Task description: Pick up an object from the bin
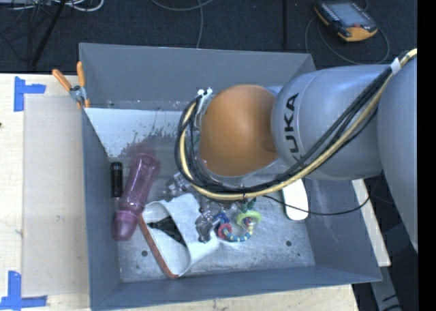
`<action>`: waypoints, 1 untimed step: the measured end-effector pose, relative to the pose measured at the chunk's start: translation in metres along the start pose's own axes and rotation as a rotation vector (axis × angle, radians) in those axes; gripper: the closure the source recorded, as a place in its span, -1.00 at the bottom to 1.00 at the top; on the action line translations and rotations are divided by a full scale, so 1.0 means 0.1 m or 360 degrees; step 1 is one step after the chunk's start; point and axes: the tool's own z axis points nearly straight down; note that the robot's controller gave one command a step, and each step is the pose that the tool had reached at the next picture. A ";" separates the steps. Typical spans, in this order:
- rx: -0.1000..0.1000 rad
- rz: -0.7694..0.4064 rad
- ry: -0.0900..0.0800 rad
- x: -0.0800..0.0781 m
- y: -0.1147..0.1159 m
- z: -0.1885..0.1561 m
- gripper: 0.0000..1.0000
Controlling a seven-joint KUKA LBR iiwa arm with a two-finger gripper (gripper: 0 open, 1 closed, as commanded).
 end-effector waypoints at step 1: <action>0.0002 -0.0527 0.0007 -0.06 0.08 0.41 1.00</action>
Offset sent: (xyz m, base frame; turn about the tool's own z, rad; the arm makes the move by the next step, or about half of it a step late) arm 0.0000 0.0000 0.0000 0.0000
